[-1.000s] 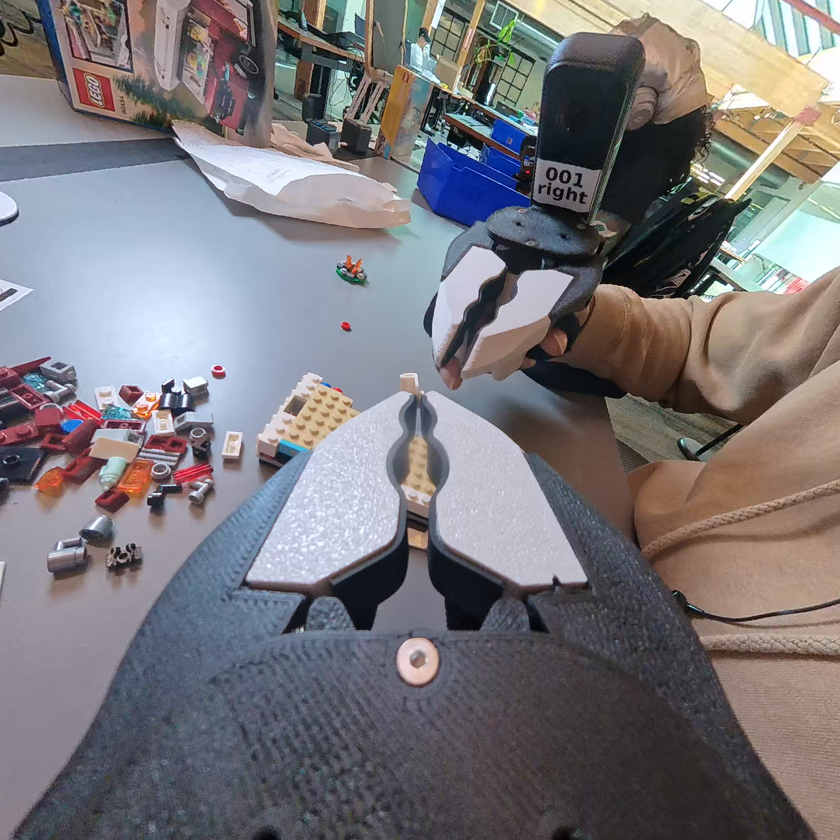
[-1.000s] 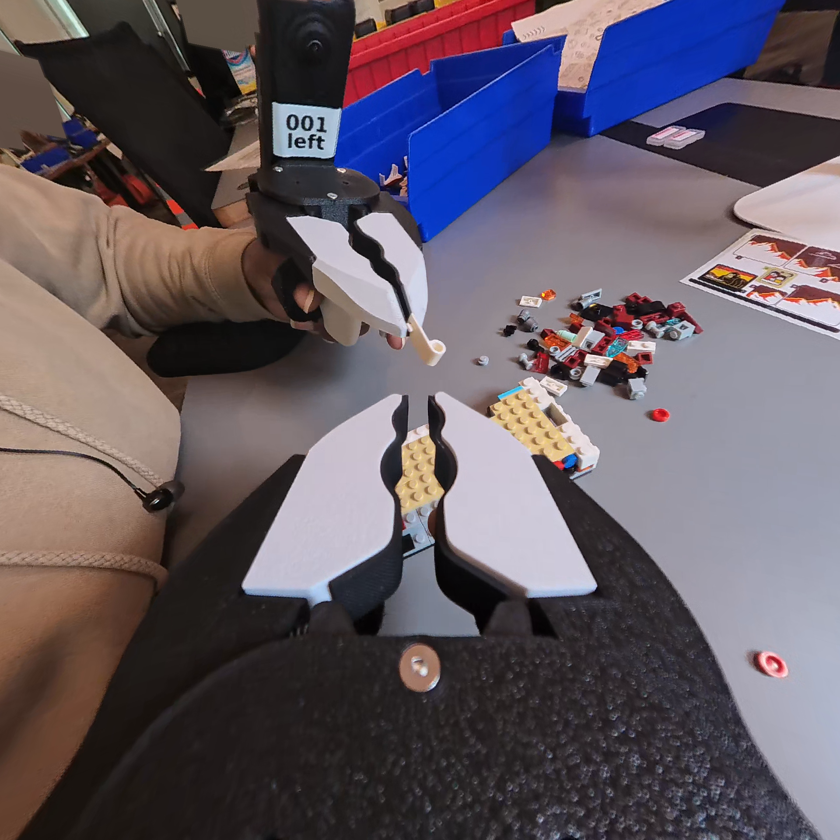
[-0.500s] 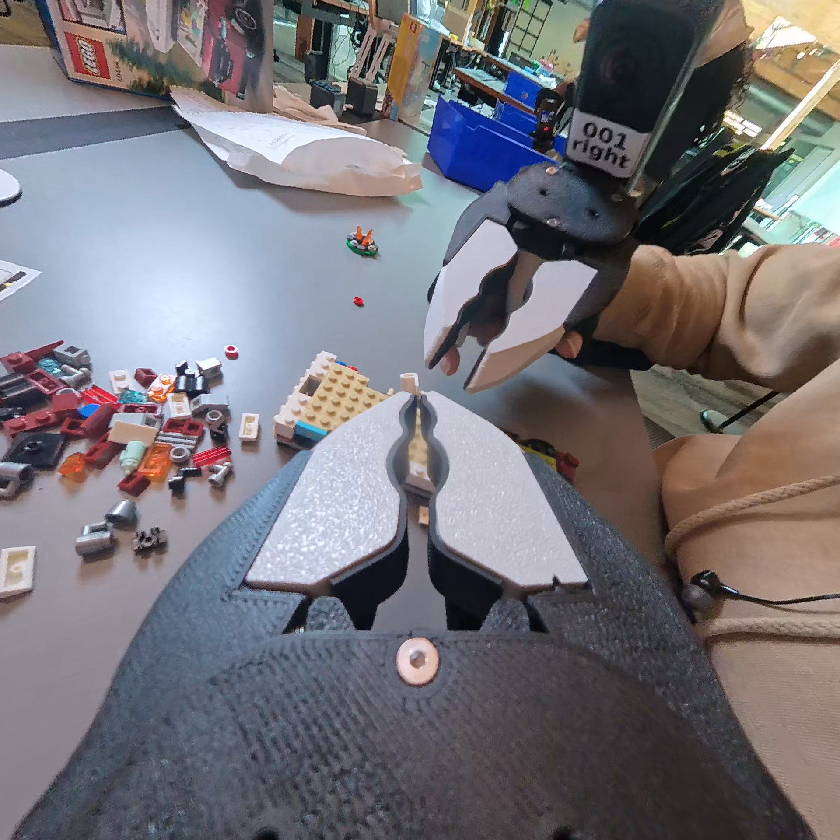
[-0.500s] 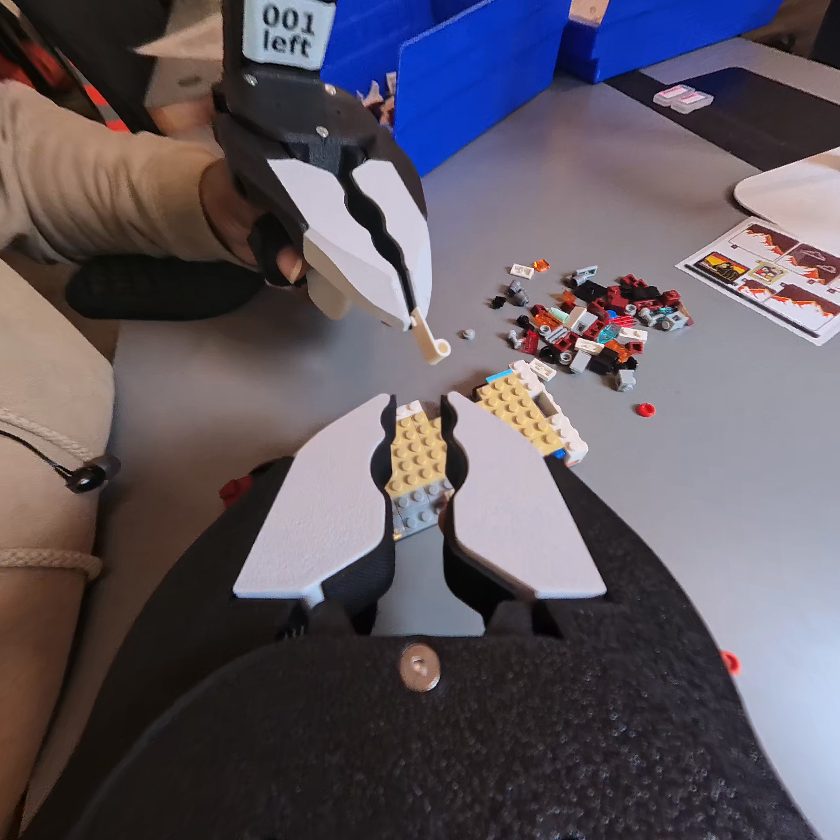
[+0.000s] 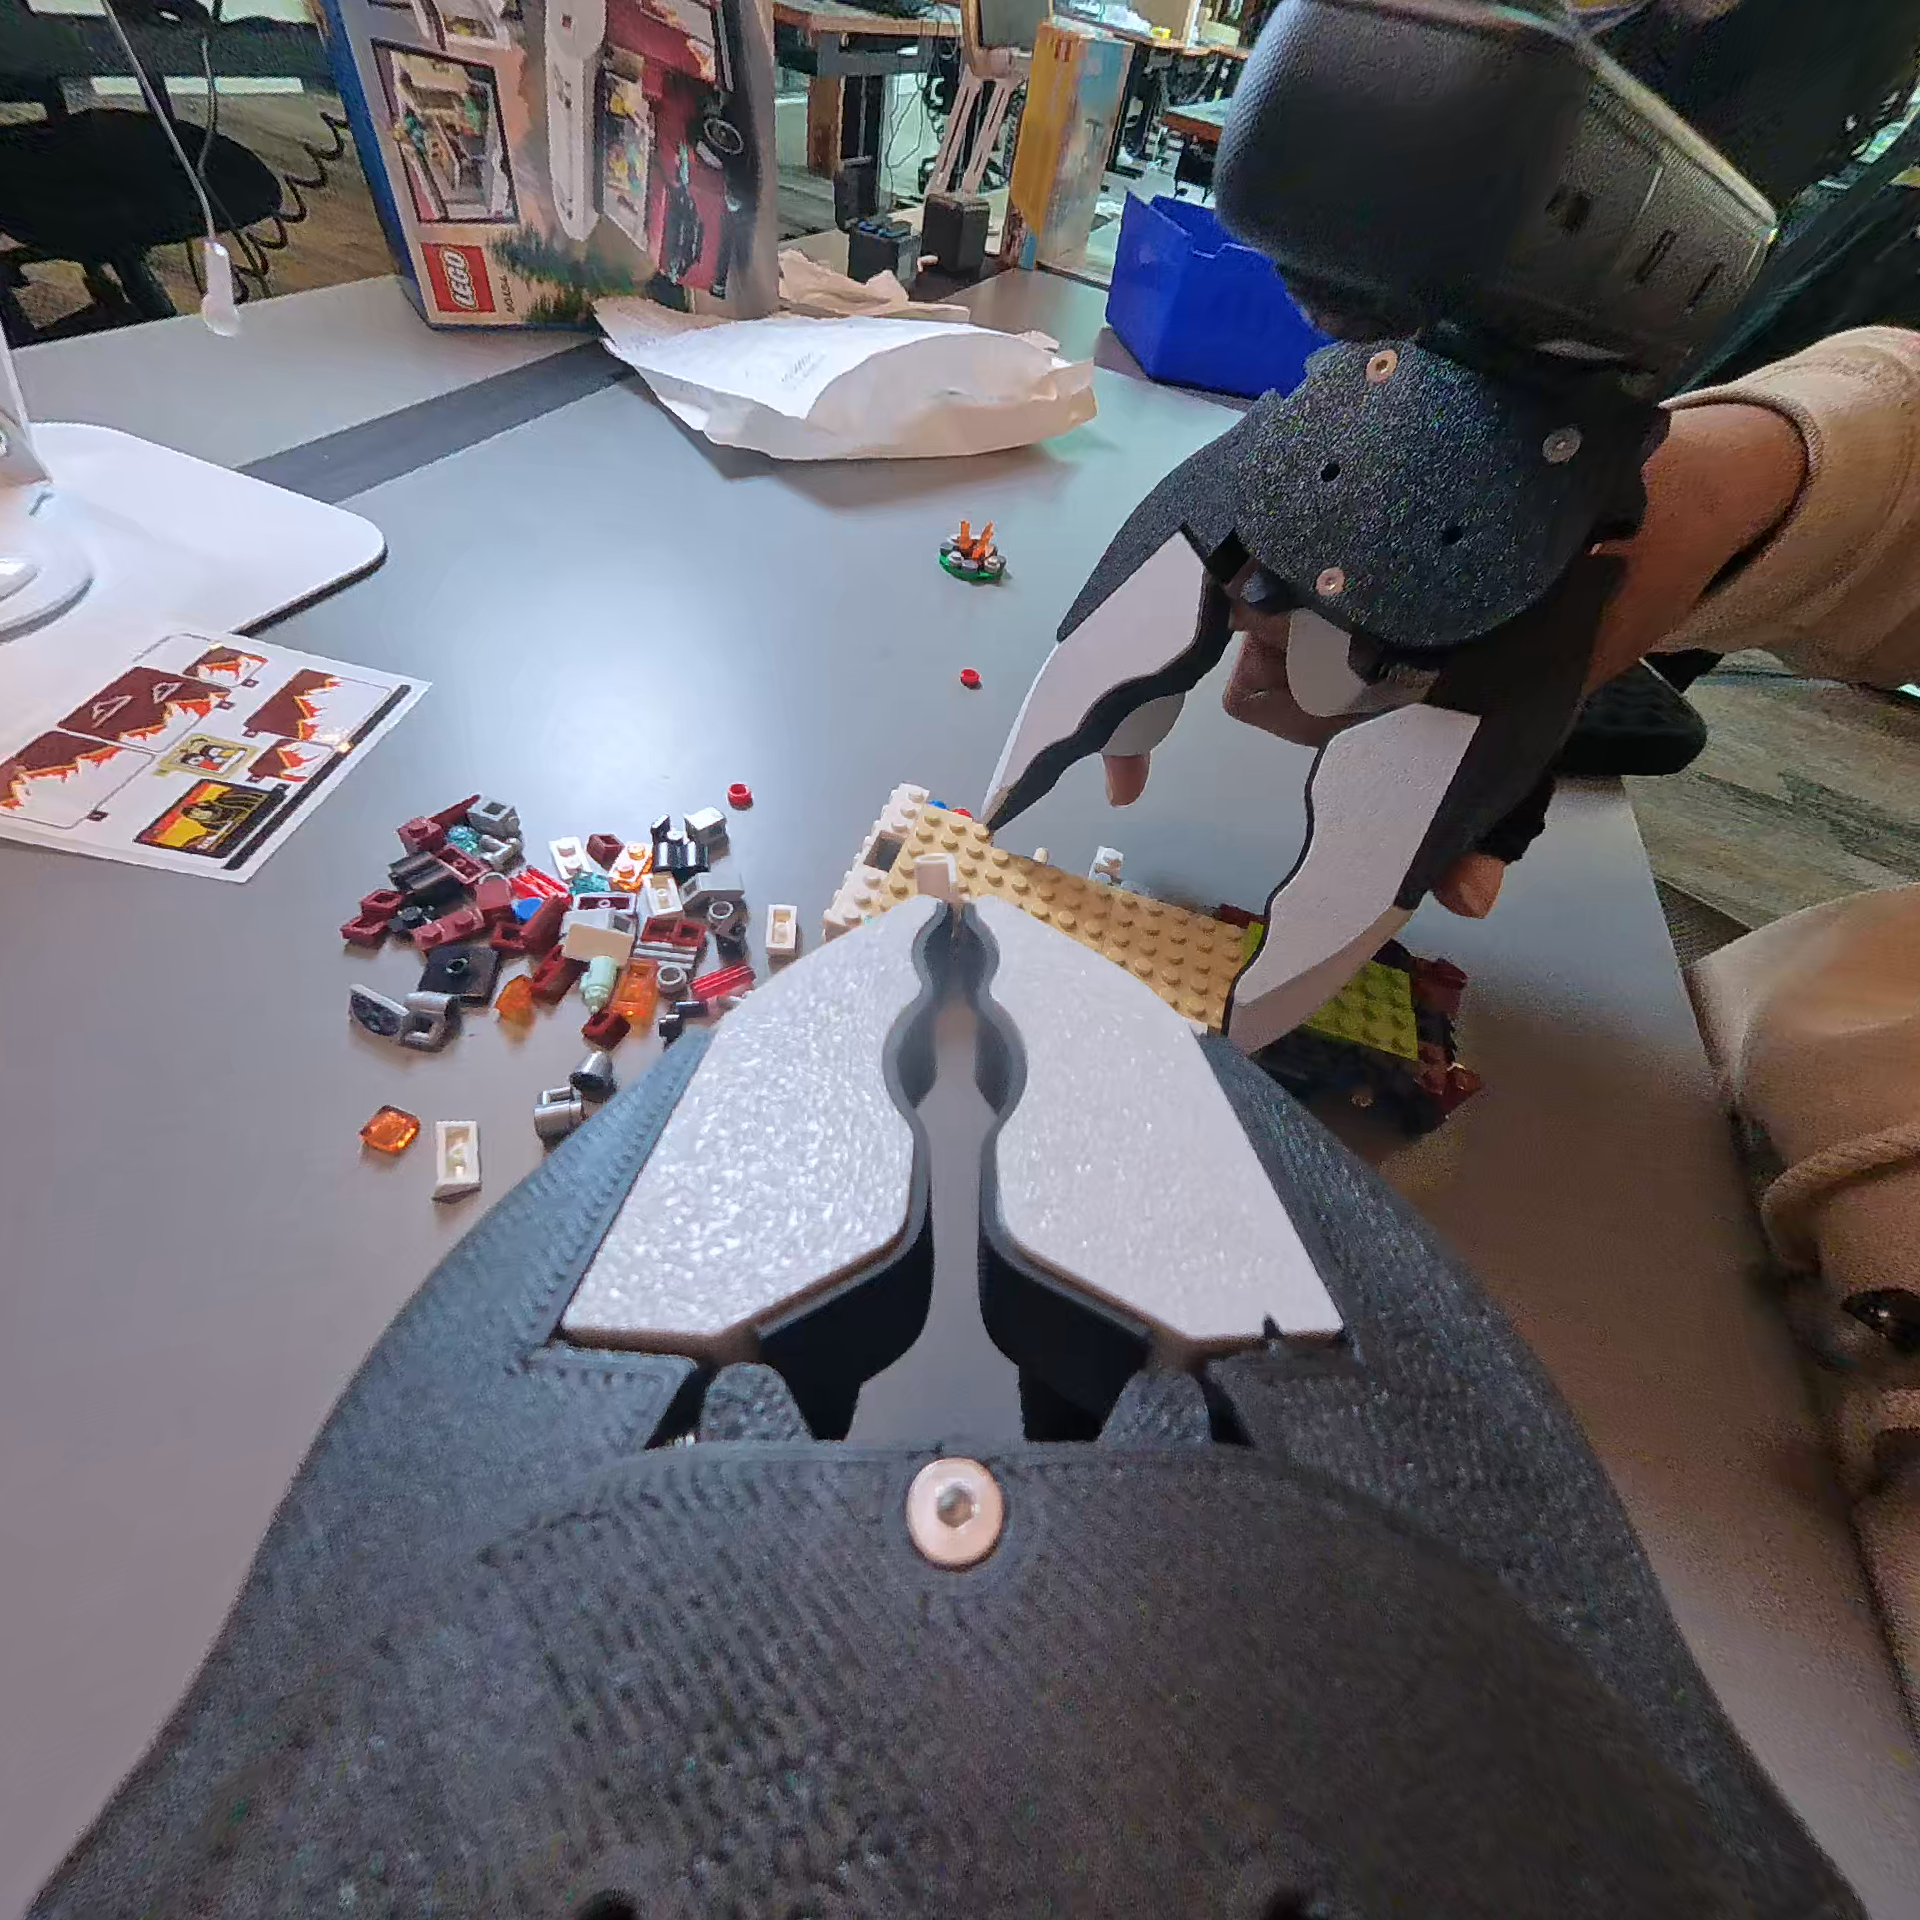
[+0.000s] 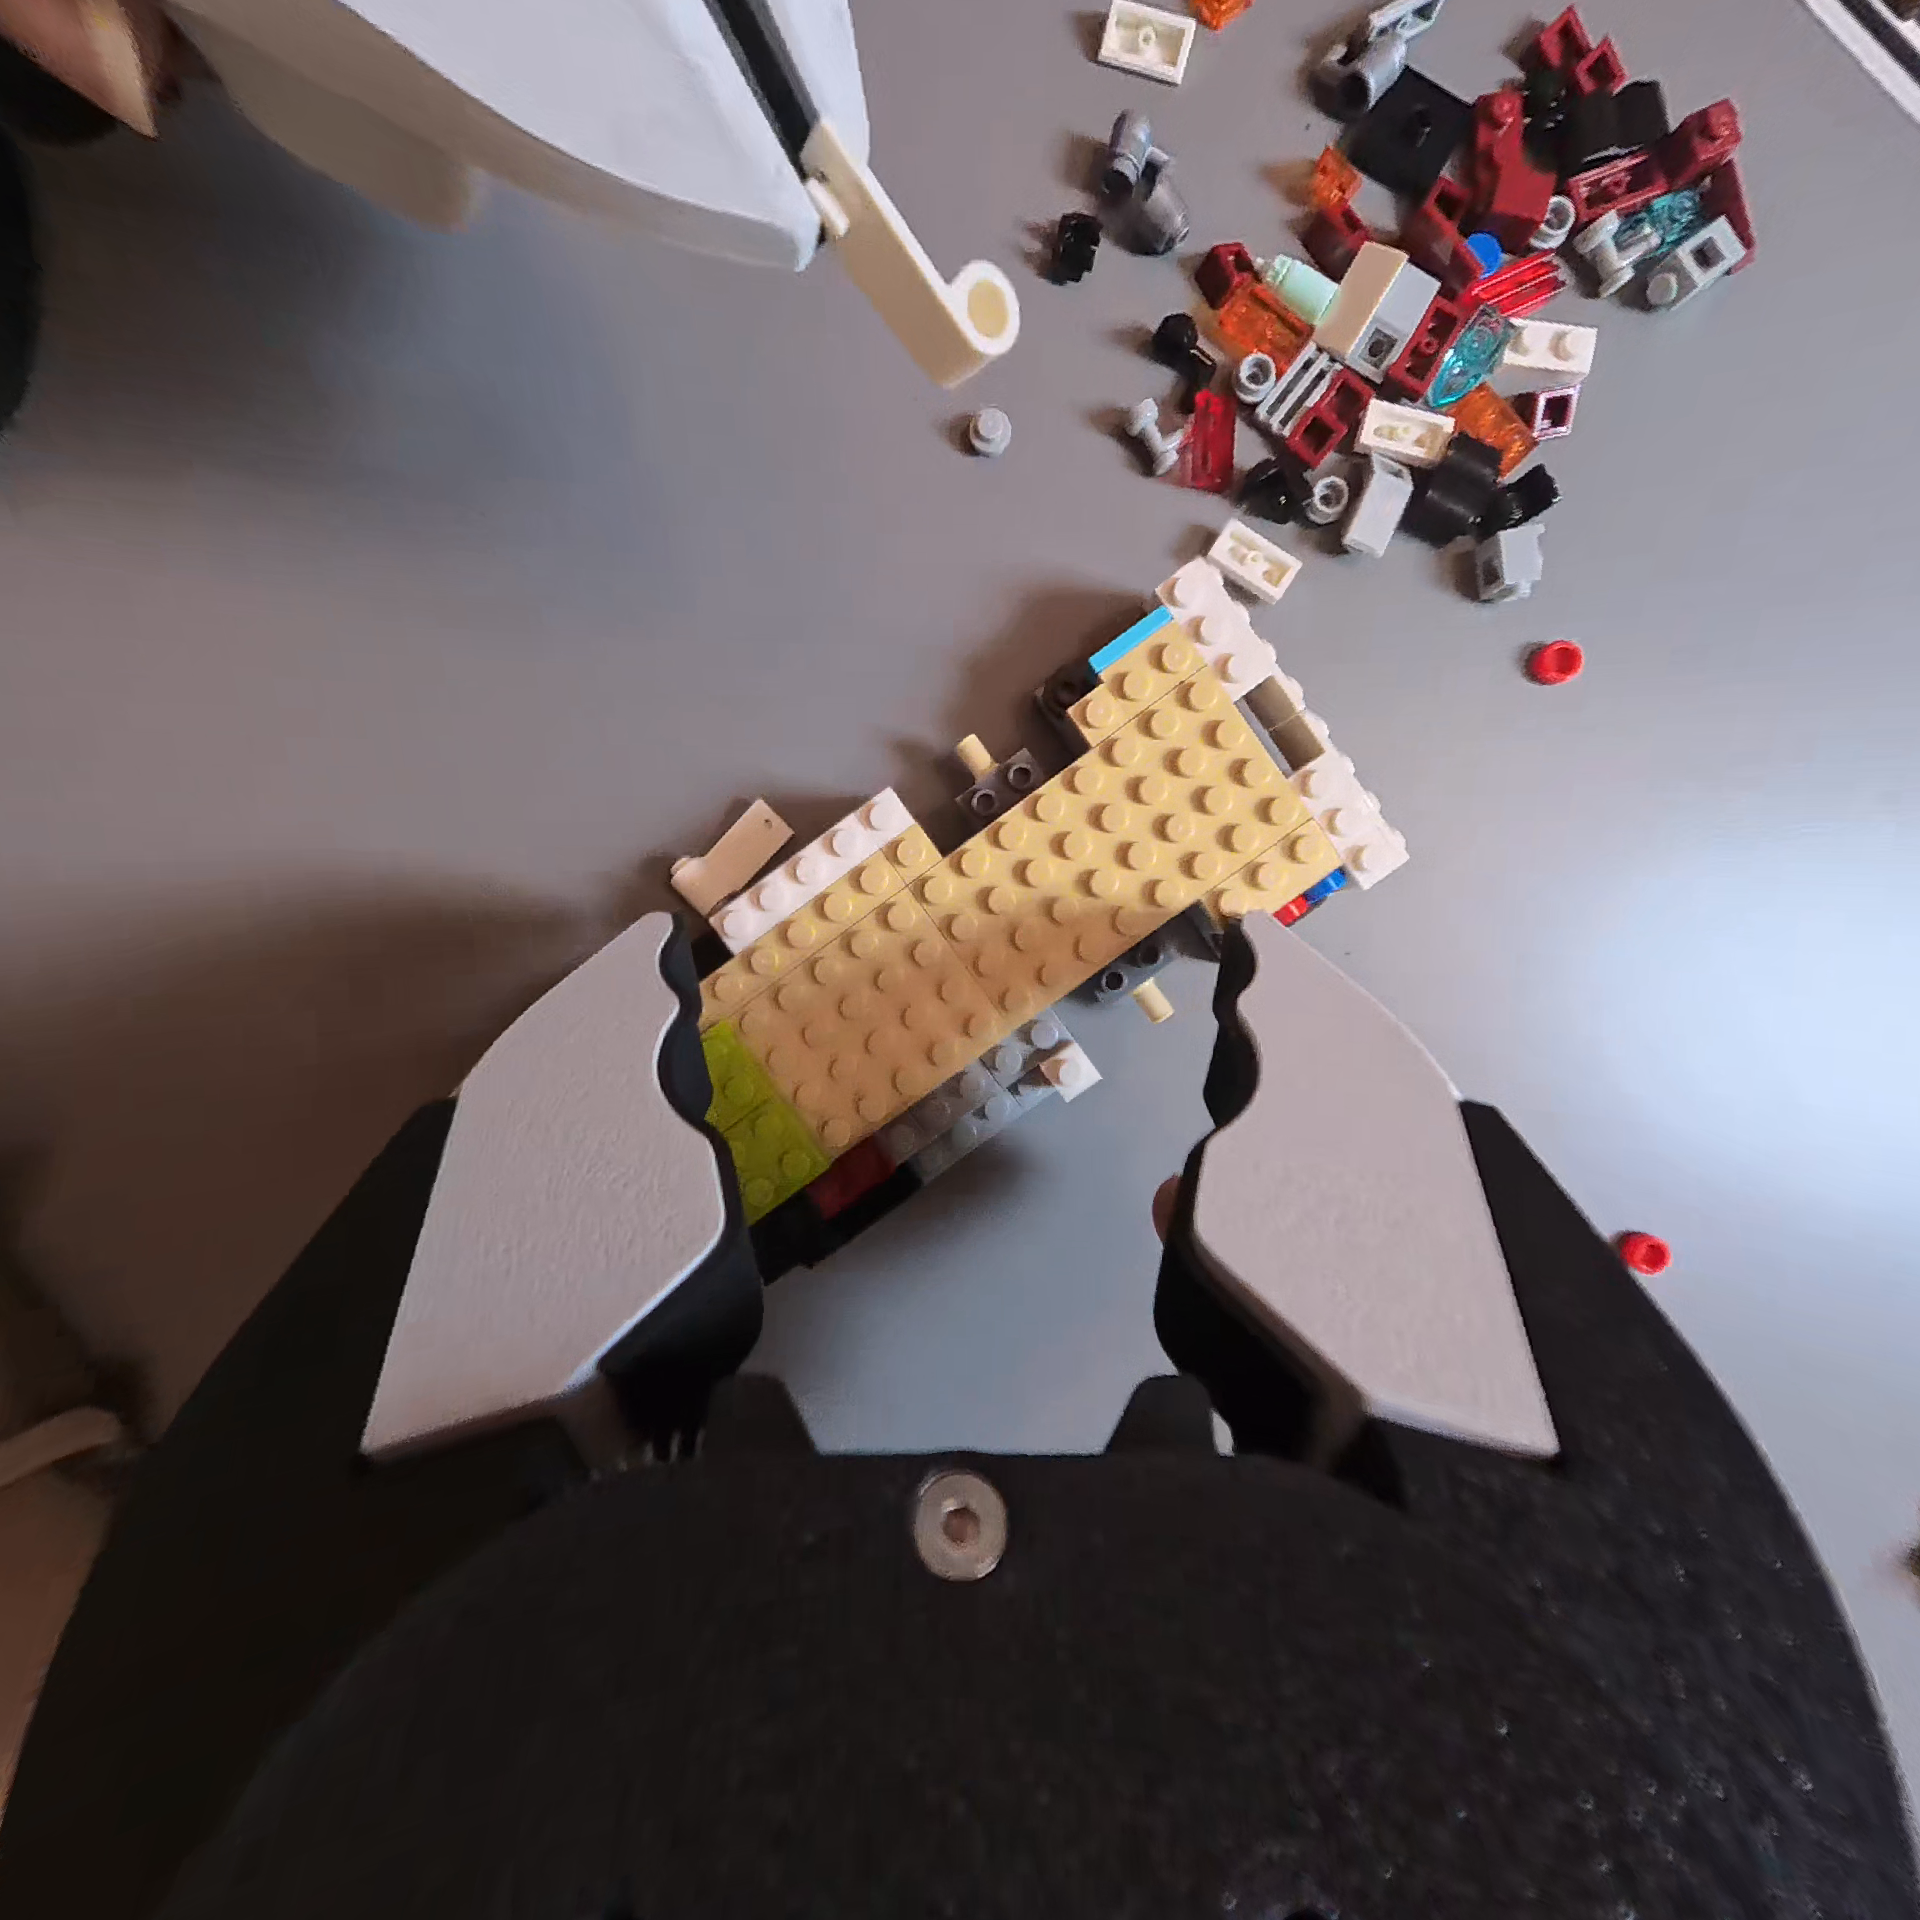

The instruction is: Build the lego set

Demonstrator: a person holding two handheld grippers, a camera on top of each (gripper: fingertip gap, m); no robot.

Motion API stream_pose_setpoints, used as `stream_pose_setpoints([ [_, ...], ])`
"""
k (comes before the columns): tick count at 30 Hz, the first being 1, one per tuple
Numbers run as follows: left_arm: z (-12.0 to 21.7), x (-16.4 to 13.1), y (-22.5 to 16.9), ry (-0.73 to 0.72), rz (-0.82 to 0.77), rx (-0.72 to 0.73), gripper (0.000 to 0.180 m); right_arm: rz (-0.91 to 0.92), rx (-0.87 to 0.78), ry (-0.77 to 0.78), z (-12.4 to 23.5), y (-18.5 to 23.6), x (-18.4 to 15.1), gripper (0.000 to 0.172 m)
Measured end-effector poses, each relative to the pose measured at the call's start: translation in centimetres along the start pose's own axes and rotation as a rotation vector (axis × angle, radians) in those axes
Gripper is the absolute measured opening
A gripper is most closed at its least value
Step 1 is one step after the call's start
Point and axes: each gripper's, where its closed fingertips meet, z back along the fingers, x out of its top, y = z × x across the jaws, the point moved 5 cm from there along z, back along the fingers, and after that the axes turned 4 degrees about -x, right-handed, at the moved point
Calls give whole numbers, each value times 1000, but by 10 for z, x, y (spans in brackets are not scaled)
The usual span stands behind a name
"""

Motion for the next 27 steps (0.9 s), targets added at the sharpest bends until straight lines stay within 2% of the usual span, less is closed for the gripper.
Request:
stream_pose_setpoints([
  [4,9,4,-1,-19,-25,-15,2,57,-65,59,-4,2,1,93],
  [6,11,7,-5,-39,-19,-43,2,103,-44,78,-2,1,-1,92],
  [8,11,8,-8,-50,-9,-67,2,226,28,105,2,1,-6,82],
  [12,7,7,-18,-41,-50,-120,2,623,153,146,11,-9,-20,73],
  [14,5,4,-20,-28,-71,-137,2,735,180,170,14,-20,-25,70],
  [18,0,-5,-22,14,-85,-162,2,626,176,136,26,-33,-19,74],
  [21,-4,-9,-24,30,-99,-185,2,538,149,156,24,-34,-29,80],
  [24,-9,-14,-23,51,-105,-187,1,587,97,189,16,-37,-41,77],
  [26,-12,-18,-23,67,-97,-197,2,622,122,178,15,-37,-41,66],
  [27,-13,-19,-23,72,-98,-197,2,651,131,174,14,-38,-41,65],
])
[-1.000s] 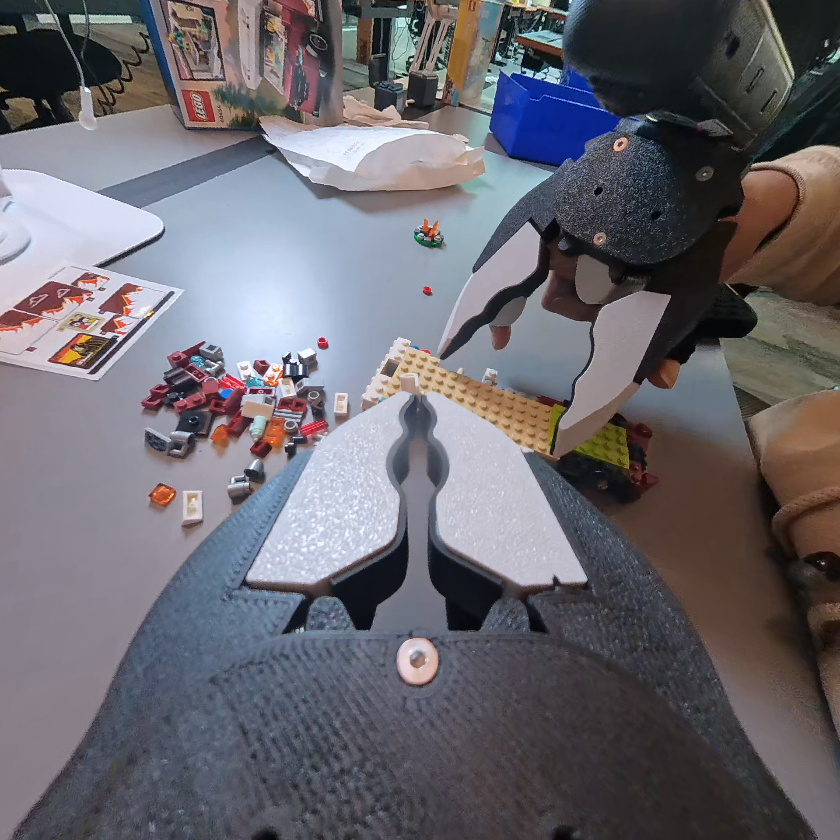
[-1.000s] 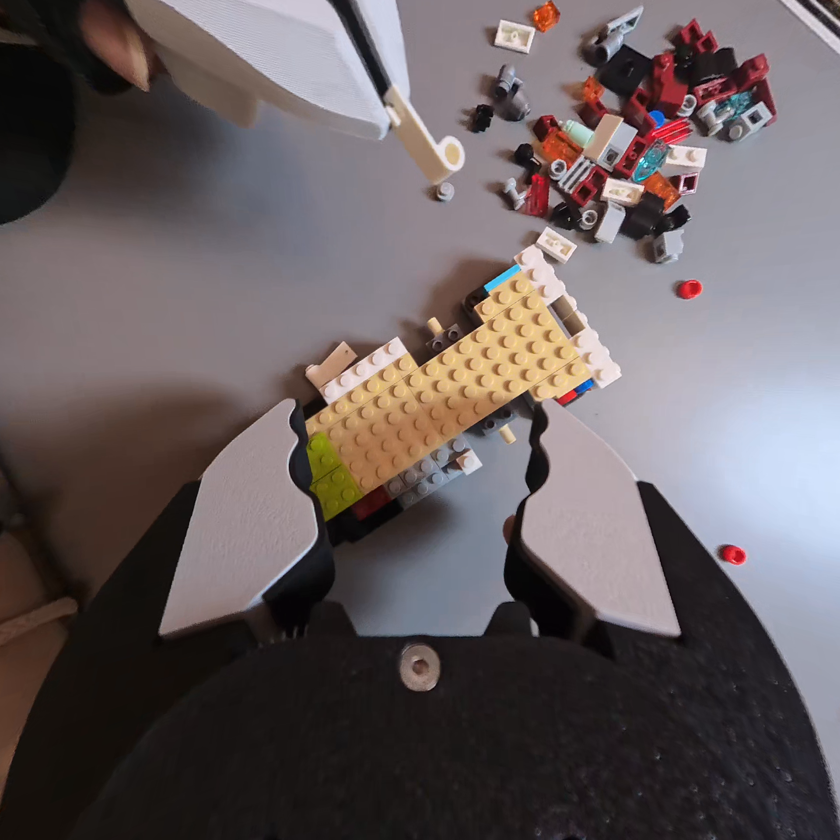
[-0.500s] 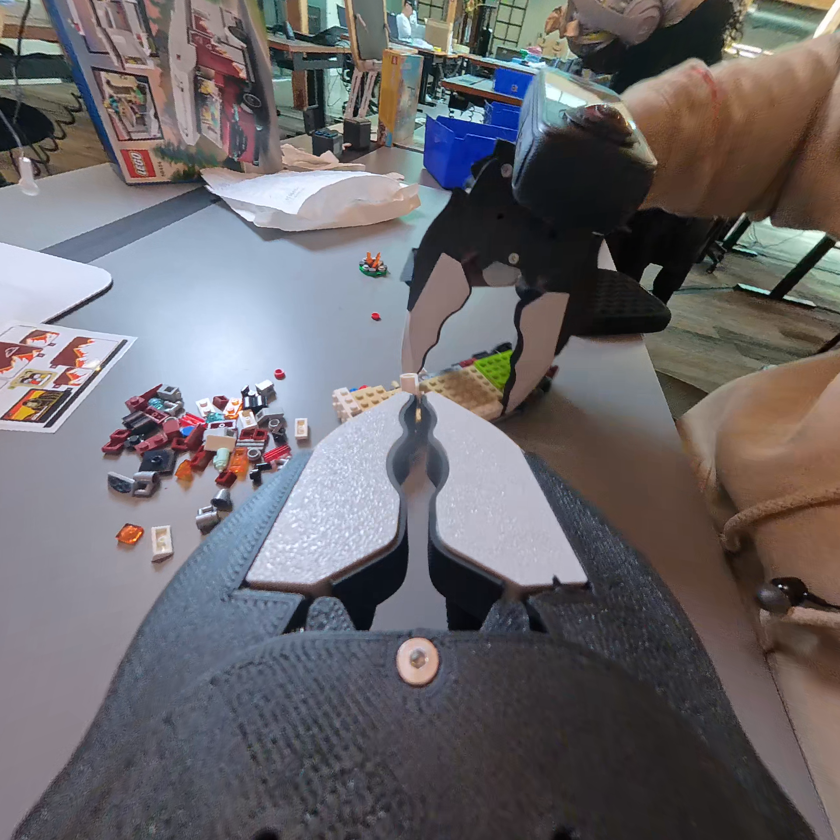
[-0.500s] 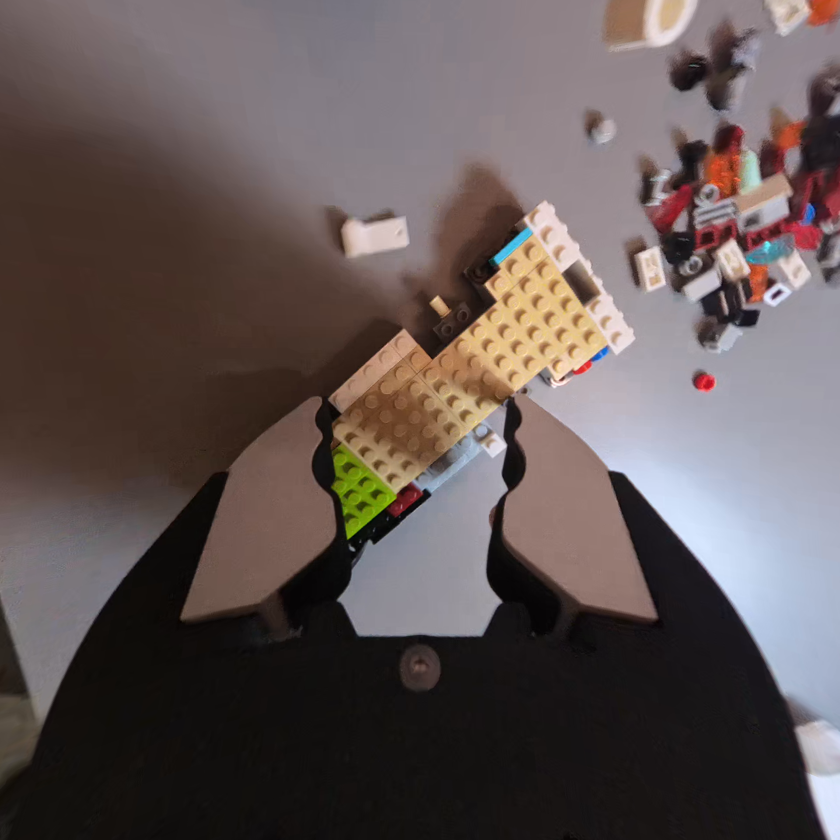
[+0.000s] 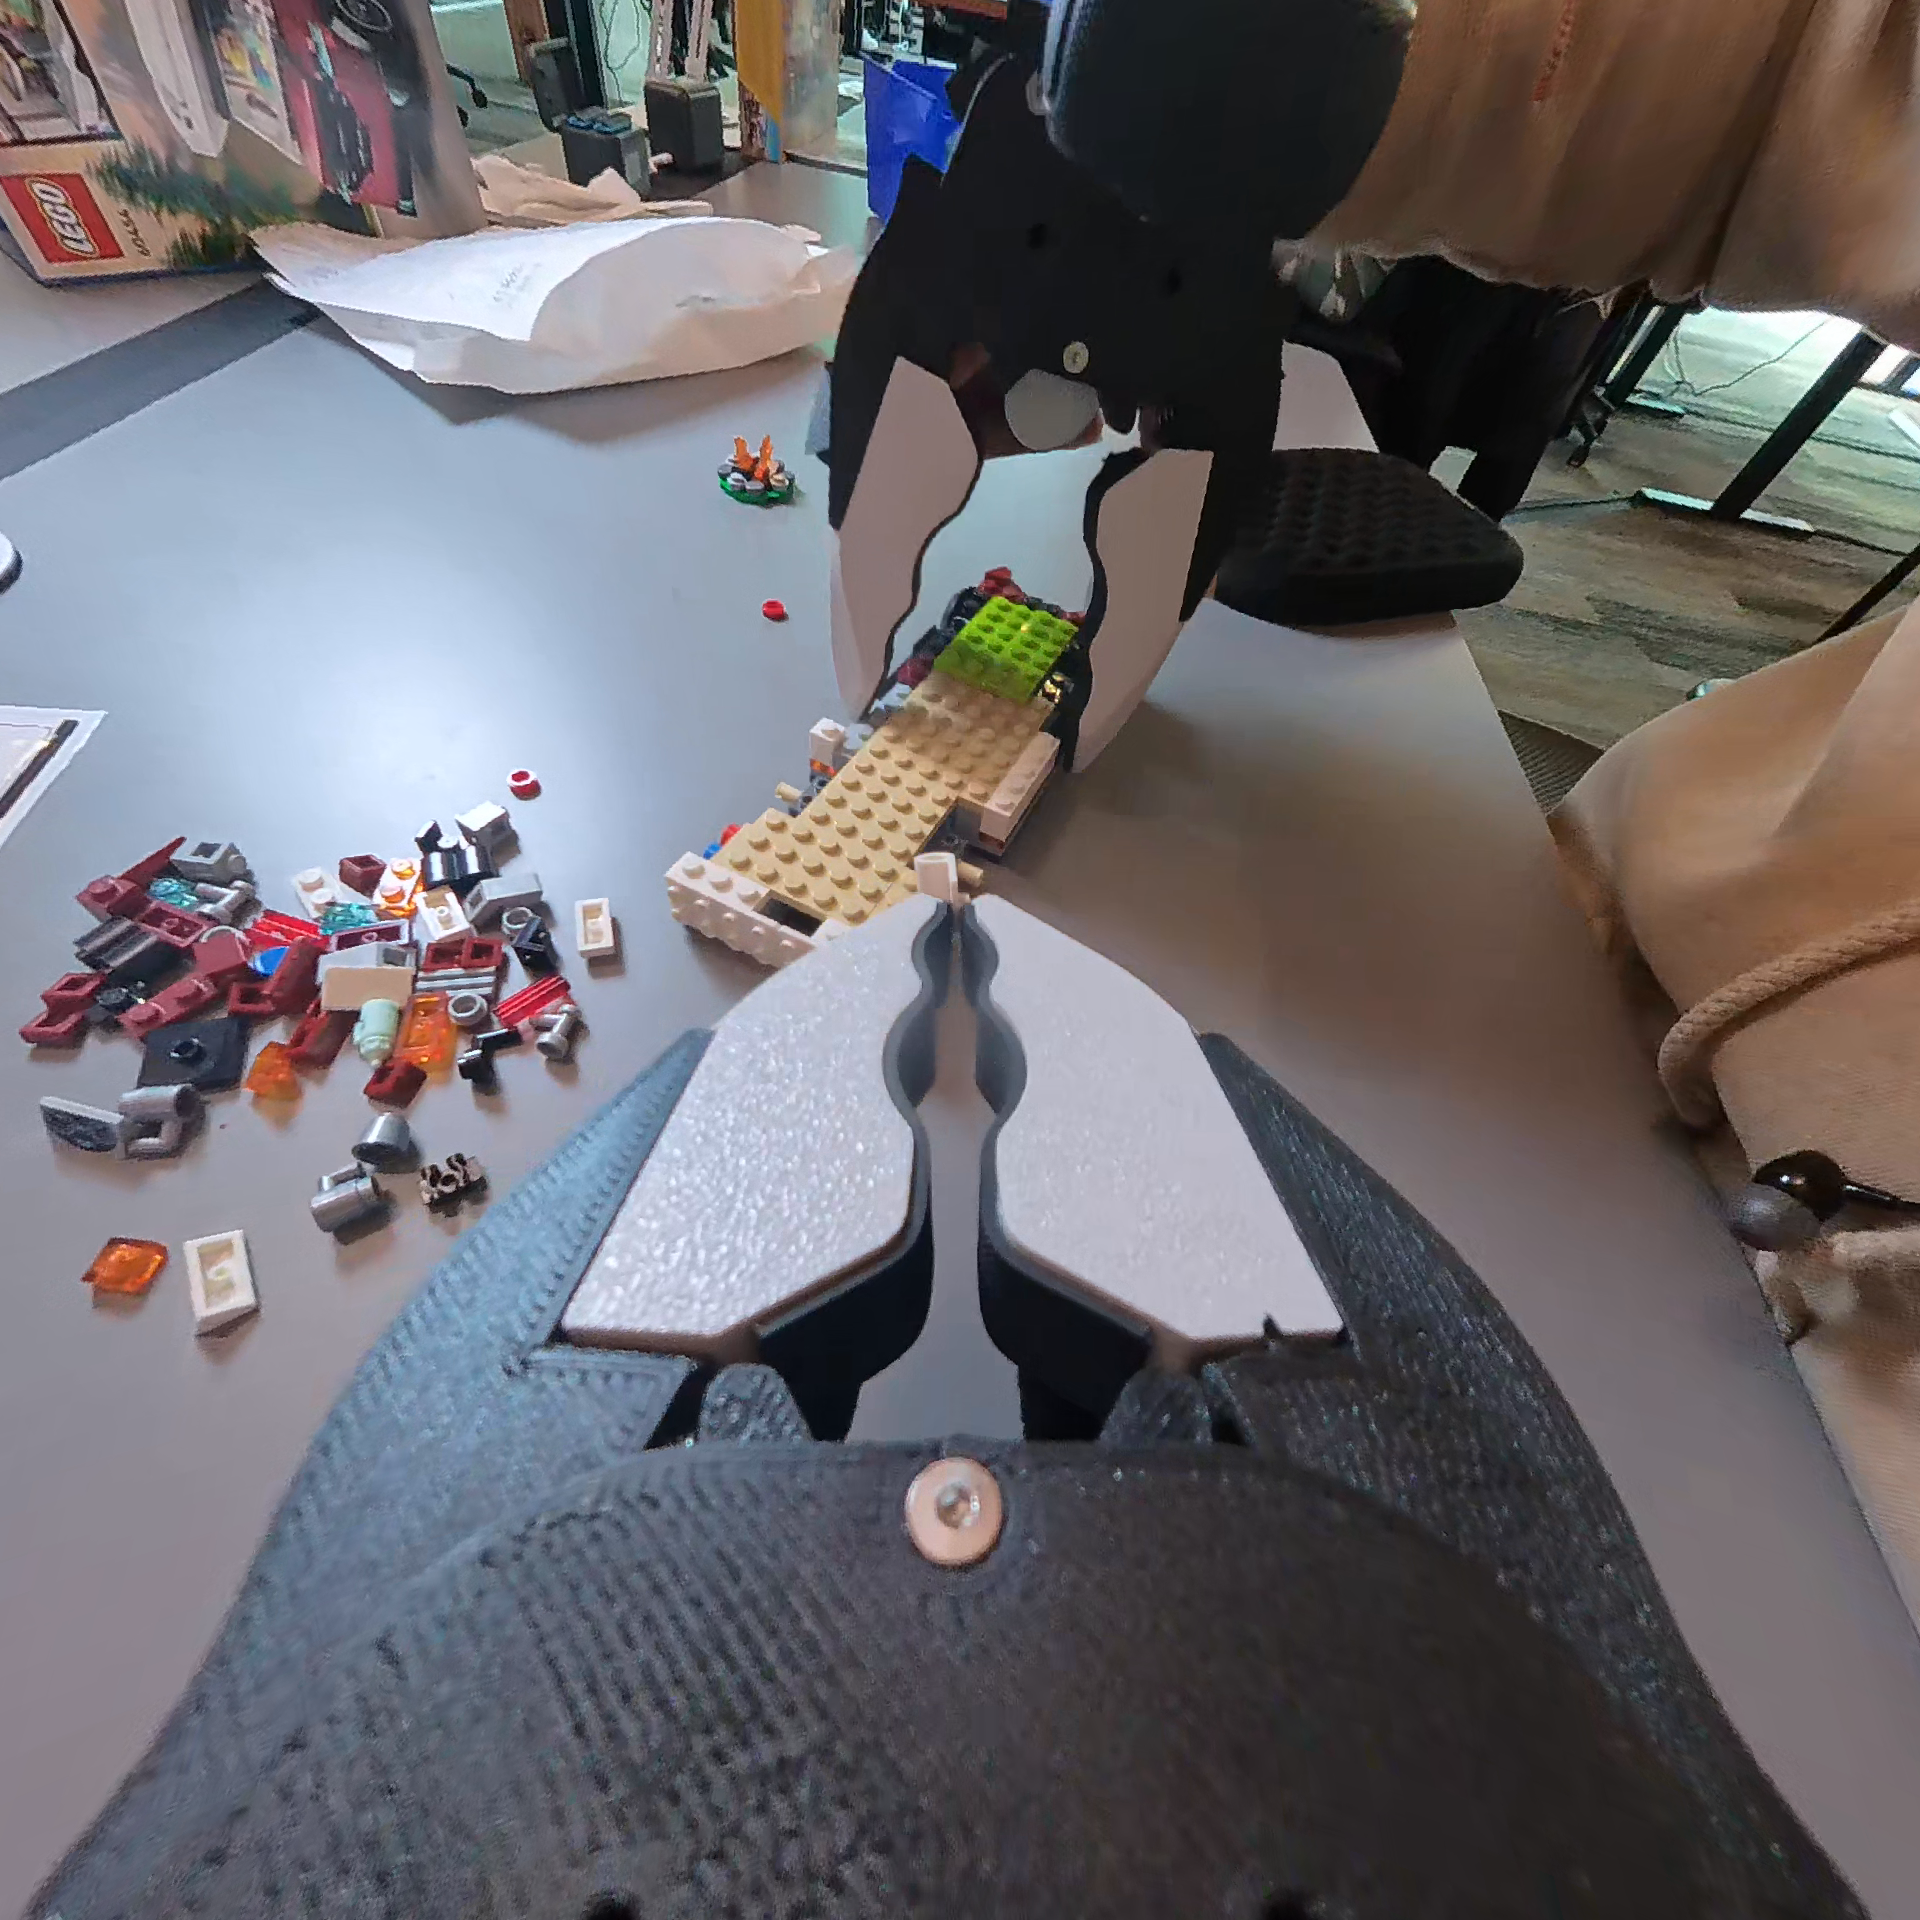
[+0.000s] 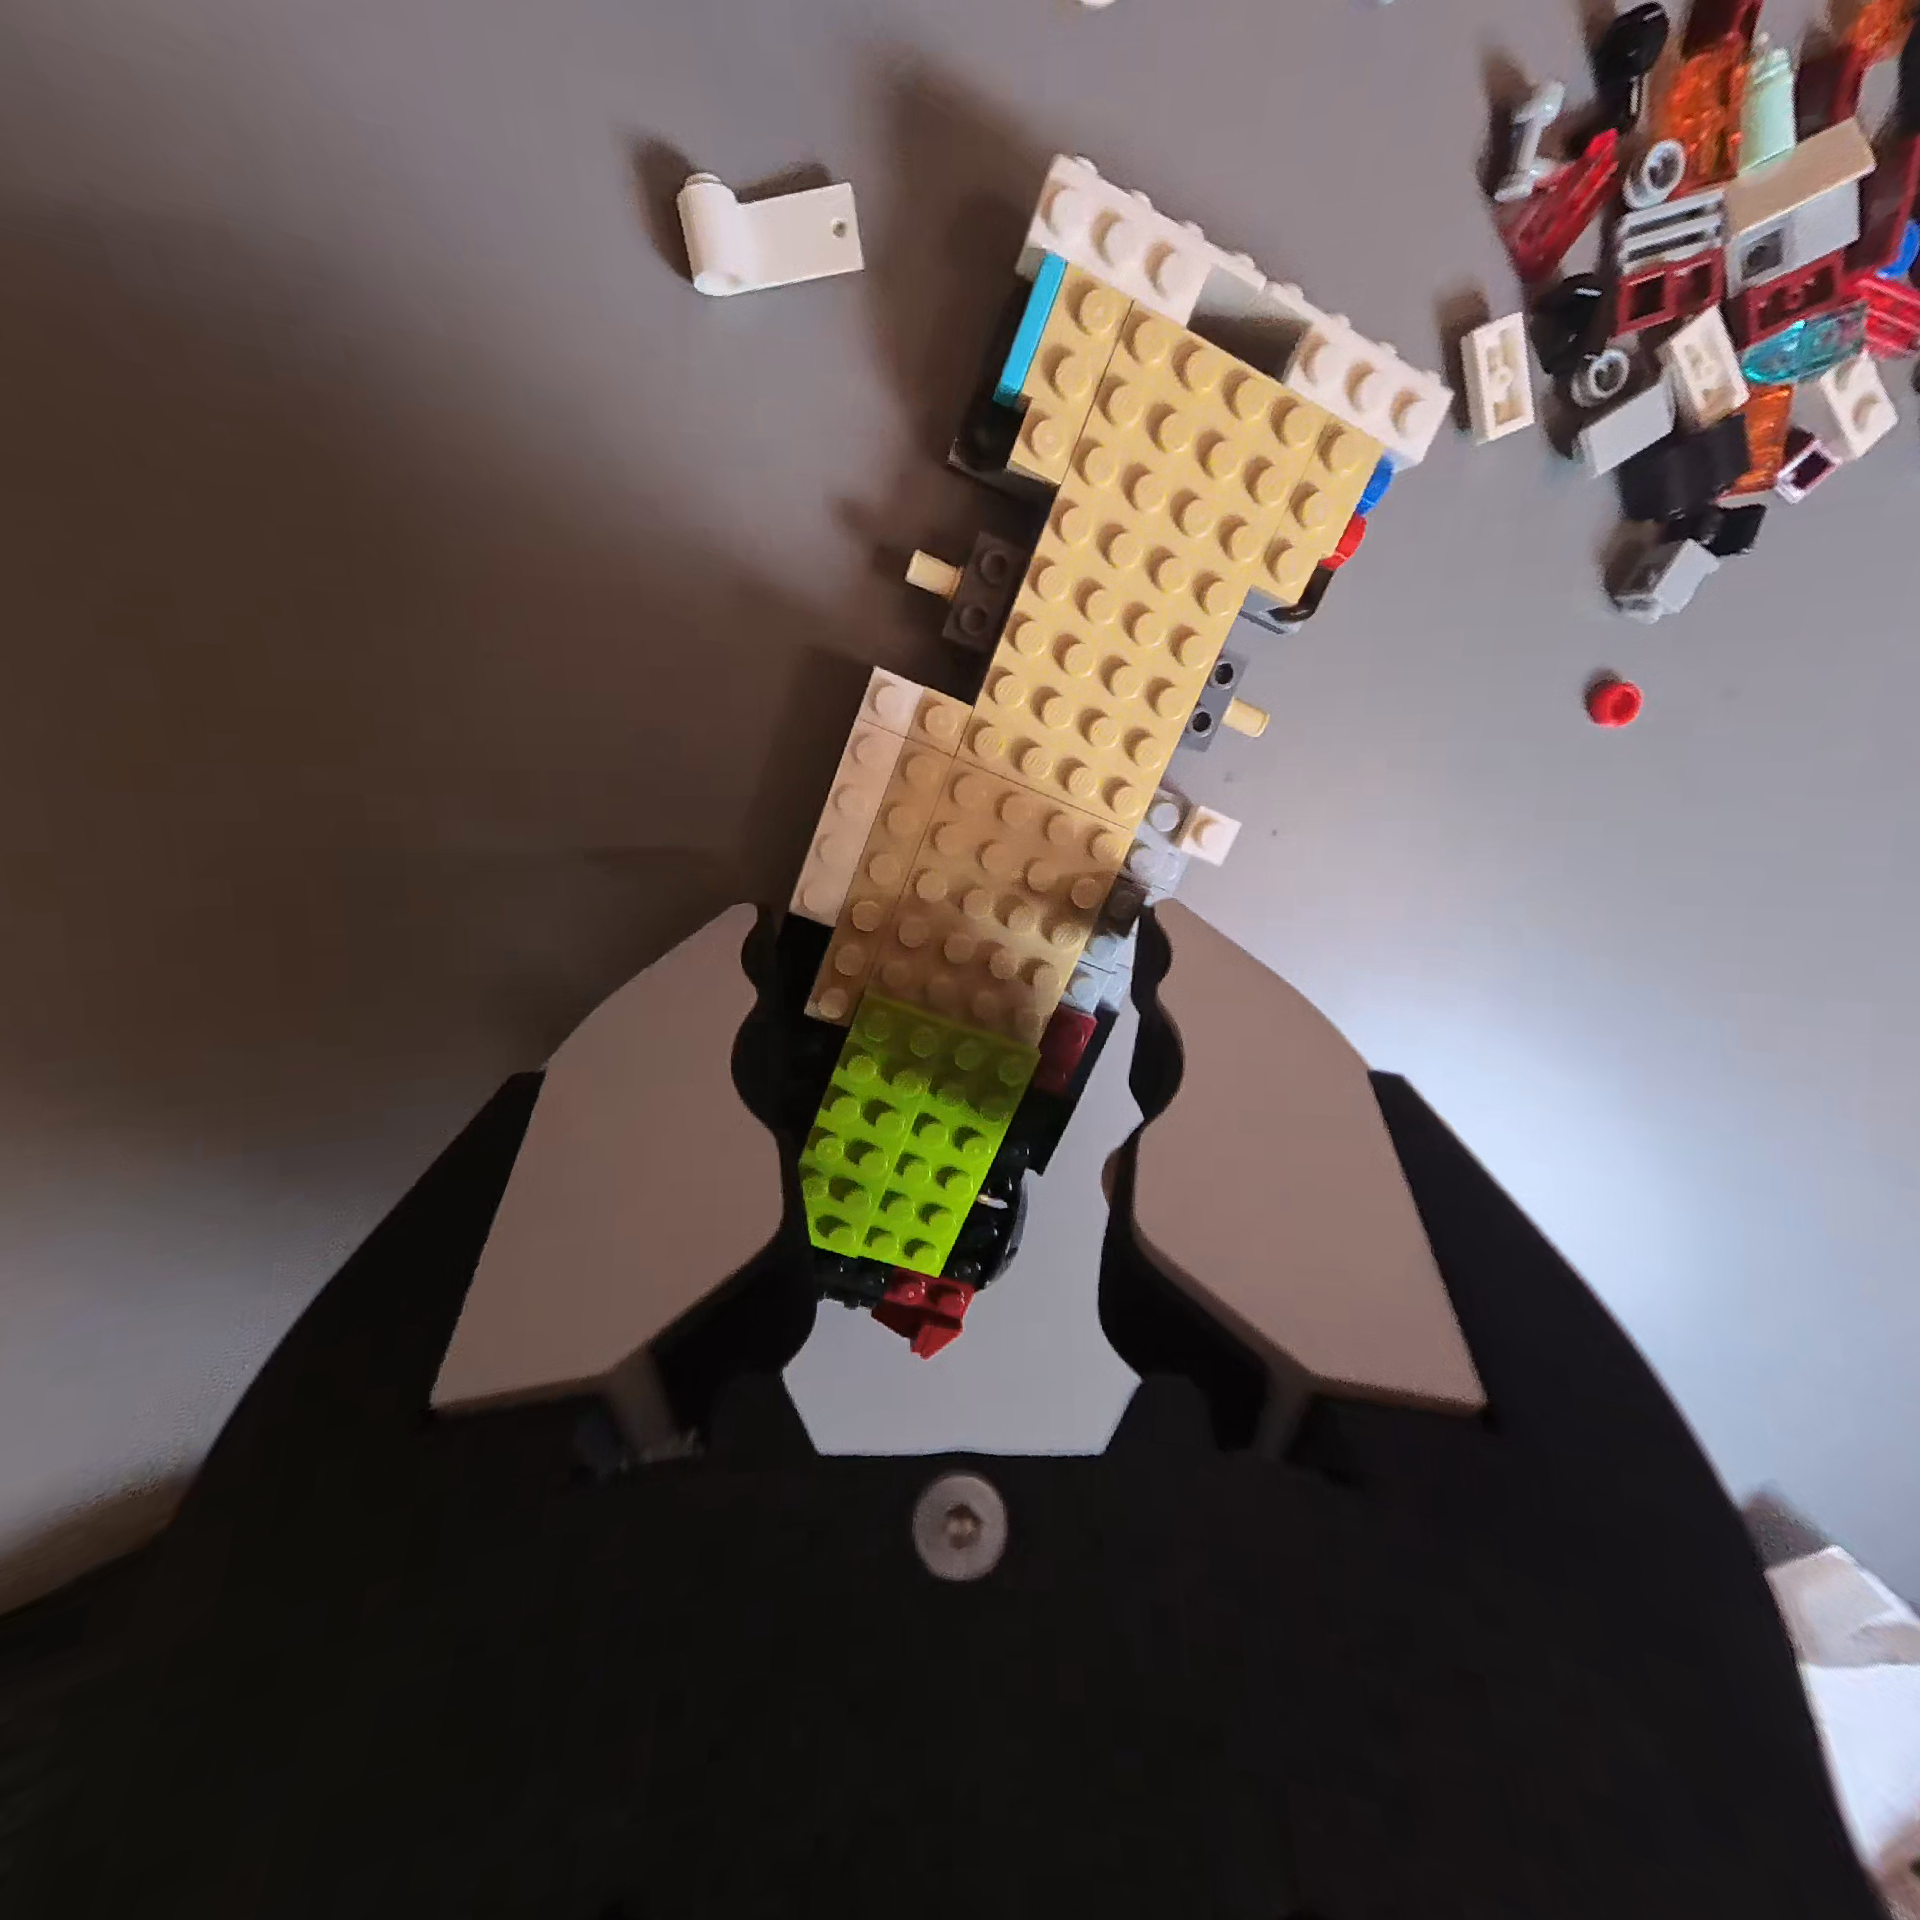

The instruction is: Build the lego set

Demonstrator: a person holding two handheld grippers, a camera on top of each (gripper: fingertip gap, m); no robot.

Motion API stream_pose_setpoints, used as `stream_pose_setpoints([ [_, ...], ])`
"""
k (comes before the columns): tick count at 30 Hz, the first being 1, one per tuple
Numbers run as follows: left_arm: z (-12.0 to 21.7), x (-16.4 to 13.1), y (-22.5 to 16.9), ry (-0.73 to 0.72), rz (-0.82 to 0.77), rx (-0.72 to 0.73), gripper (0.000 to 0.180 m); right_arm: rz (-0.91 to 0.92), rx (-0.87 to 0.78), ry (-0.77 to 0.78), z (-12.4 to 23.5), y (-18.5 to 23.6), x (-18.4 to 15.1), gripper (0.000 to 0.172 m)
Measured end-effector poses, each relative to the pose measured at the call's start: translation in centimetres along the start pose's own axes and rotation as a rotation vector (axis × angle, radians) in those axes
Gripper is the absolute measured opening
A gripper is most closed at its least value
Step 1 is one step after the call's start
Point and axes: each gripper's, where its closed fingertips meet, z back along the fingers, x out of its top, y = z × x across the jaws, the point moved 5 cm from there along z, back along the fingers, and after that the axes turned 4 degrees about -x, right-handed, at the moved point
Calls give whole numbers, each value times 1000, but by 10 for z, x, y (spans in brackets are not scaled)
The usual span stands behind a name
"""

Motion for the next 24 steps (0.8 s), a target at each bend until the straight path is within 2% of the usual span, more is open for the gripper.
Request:
stream_pose_setpoints([
  [5,-5,-2,-7,10,-43,-23,2,250,14,2,-1,-12,2,64],
  [7,-7,-1,-10,8,-59,-23,1,284,-18,4,2,-20,3,68],
  [9,-9,0,-14,-7,-72,-26,2,210,-28,-96,14,-21,14,68],
  [12,-12,5,-21,-42,-97,-51,2,59,-65,-372,36,-8,37,49],
  [15,-15,11,-26,-87,-108,-74,2,-47,-100,-545,39,12,50,32],
  [18,-20,13,-29,-92,-124,-86,2,-94,-125,-626,33,26,58,21],
  [24,-22,10,-30,-71,-119,-96,2,-120,-131,-645,28,27,61,15],
])
